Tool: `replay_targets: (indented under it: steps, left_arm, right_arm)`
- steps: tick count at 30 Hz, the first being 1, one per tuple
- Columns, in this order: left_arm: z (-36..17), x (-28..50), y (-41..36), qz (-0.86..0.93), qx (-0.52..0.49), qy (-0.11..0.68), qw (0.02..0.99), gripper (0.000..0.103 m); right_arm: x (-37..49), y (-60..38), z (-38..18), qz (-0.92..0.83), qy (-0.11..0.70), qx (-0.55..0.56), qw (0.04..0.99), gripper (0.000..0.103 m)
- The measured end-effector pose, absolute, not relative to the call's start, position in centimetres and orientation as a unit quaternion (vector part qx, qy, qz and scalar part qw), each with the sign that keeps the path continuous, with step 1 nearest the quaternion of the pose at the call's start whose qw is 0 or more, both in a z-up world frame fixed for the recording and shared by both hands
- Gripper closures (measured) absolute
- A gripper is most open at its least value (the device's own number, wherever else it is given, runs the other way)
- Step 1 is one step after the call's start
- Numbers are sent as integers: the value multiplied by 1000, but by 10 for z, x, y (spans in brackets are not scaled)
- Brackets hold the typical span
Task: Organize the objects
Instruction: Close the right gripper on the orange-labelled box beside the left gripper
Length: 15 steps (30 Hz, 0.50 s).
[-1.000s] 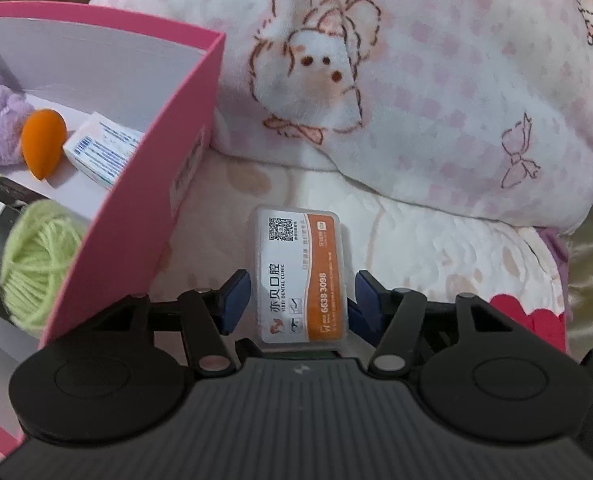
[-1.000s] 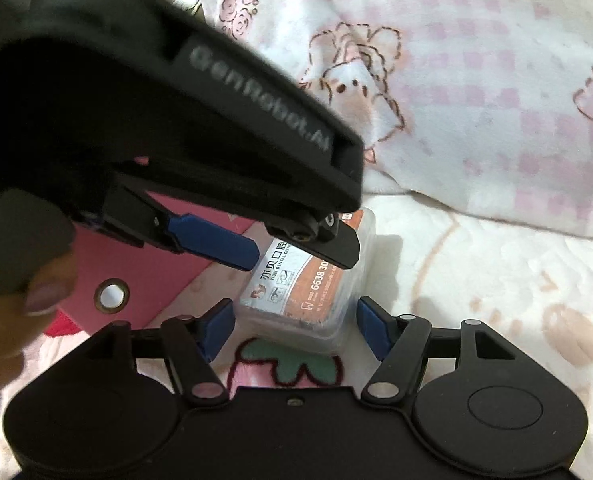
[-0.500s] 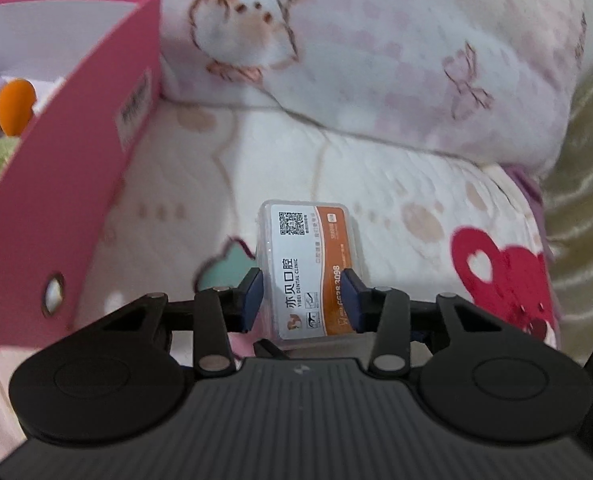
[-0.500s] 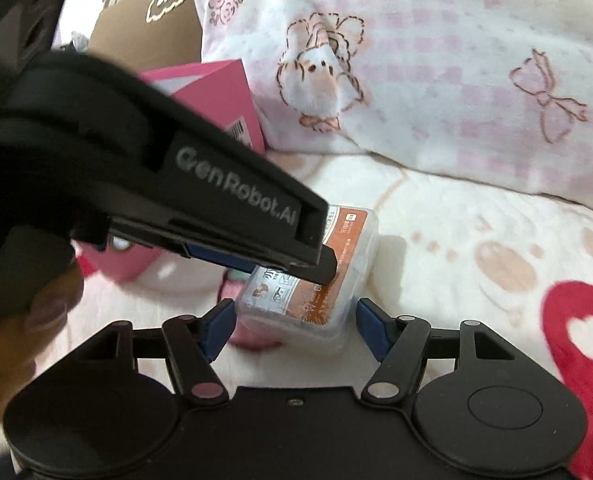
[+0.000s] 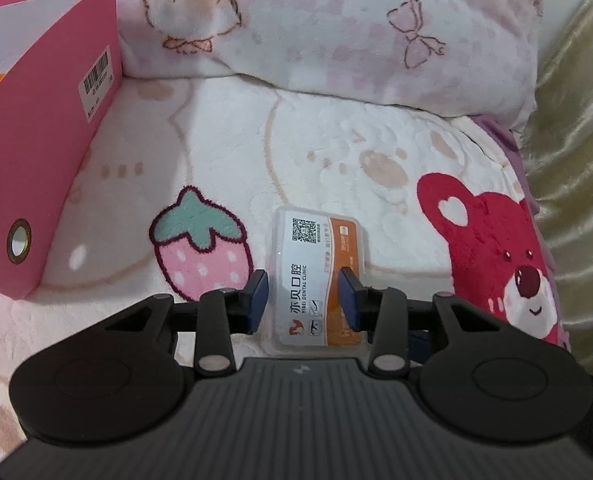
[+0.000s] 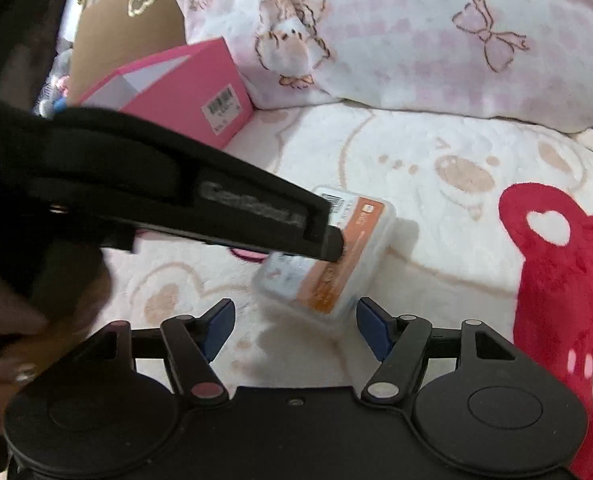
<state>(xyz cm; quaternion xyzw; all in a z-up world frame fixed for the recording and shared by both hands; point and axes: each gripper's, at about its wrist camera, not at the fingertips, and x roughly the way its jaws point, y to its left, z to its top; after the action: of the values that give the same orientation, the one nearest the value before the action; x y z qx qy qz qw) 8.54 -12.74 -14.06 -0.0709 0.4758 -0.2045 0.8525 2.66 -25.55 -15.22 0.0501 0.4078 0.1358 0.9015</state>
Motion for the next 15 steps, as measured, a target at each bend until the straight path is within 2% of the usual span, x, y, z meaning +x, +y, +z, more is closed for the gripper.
replay_targets:
  steps: [3, 9, 15]
  left_arm:
    - [-141, 89, -123, -212, -79, 488, 843, 66]
    - [-142, 101, -115, -232, -104, 528, 810, 68]
    - [-153, 111, -104, -242, -154, 539, 792, 64]
  right_arm:
    - [13, -245, -151, 130, 396, 43, 908, 25]
    - [18, -246, -153, 116, 398, 63, 908, 25]
    - [16, -239, -148, 115, 386, 38, 915, 23]
